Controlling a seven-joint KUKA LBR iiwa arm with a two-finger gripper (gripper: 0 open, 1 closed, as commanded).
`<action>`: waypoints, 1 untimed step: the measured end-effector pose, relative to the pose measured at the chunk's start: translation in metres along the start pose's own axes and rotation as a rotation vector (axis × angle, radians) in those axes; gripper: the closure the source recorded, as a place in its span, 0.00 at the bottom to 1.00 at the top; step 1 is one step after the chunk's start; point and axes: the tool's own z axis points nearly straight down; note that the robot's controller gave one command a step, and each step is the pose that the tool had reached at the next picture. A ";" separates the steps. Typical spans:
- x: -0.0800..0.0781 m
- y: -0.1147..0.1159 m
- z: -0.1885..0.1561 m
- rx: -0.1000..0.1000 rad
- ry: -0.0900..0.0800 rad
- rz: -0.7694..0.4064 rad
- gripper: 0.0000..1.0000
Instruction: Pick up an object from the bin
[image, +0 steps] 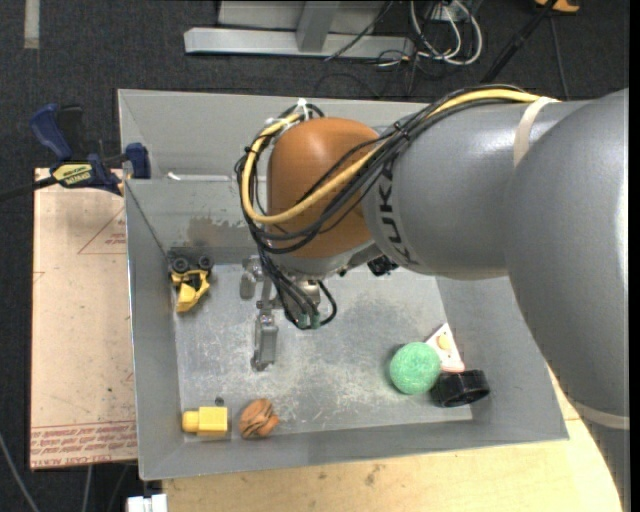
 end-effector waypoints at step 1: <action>-0.001 -0.001 -0.005 -0.001 -0.007 0.003 0.00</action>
Offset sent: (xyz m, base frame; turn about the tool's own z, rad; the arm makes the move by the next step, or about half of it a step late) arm -0.0277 -0.0281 -0.0943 0.2668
